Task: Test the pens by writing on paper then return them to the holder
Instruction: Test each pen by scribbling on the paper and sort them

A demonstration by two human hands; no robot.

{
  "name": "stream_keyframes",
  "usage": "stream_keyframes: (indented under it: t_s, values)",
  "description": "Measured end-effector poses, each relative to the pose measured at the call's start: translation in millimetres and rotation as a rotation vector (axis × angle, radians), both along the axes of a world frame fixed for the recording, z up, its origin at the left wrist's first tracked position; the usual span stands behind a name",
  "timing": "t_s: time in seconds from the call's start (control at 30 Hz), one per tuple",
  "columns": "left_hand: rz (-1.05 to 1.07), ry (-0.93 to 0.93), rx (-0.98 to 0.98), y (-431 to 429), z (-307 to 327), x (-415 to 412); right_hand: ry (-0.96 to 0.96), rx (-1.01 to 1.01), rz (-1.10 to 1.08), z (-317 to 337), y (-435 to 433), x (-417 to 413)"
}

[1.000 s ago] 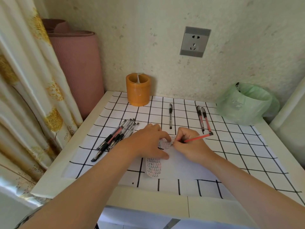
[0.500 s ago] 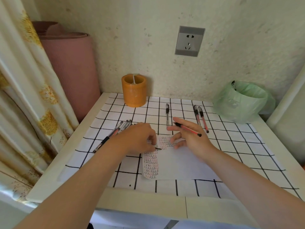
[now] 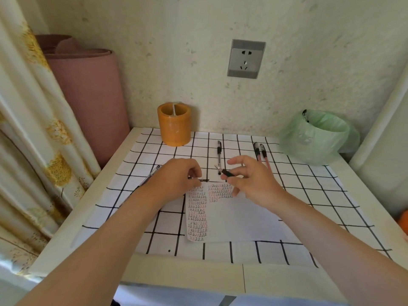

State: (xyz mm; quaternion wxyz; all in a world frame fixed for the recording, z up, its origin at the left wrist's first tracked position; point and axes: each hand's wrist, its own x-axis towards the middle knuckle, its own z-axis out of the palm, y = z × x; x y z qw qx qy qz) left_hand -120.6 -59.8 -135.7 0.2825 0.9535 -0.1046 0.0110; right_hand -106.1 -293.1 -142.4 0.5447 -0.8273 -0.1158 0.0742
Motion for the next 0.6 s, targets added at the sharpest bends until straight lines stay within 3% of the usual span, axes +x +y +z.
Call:
stream_keyframes:
  t_s: [0.13, 0.2, 0.6]
  values:
    - [-0.001, 0.002, 0.004, -1.2, -0.8, 0.5, -0.230, -0.381, -0.010, -5.9, 1.3, -3.5]
    - [0.001, 0.008, 0.010, -2.3, -1.1, 0.8, -0.279, -0.466, -0.022, -4.8, 2.4, -5.7]
    - [-0.051, 0.027, -0.001, -8.2, 1.6, -1.8, -0.374, -0.487, 0.059, -6.6, 7.8, -7.5]
